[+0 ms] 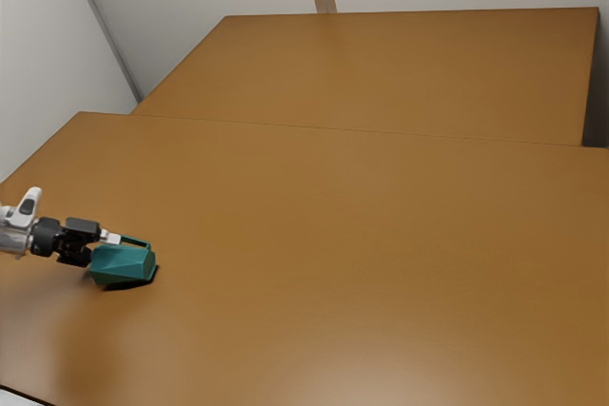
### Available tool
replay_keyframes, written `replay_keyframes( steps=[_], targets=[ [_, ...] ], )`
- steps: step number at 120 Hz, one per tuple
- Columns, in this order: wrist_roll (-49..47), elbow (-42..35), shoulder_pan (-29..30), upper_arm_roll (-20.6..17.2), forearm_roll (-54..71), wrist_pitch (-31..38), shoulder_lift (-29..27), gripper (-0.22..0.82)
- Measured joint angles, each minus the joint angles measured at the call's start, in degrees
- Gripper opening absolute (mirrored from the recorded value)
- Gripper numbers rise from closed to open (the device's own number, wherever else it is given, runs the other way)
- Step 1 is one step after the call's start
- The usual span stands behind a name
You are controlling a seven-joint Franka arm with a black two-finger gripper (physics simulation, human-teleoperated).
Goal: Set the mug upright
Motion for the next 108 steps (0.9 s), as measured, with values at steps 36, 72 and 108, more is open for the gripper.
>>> replay_keyframes(
  steps=[36, 72, 108],
  targets=[
    [0.55, -0.22, -0.19, 0.00, -0.04, 0.31, -0.02, 0.04],
    [0.63, -0.17, -0.09, 0.02, 0.06, 0.37, -0.82, -0.12],
    [0.51, 0.18, 0.00, 0.09, -1.21, -2.38, -2.47, -0.16]
  ],
)
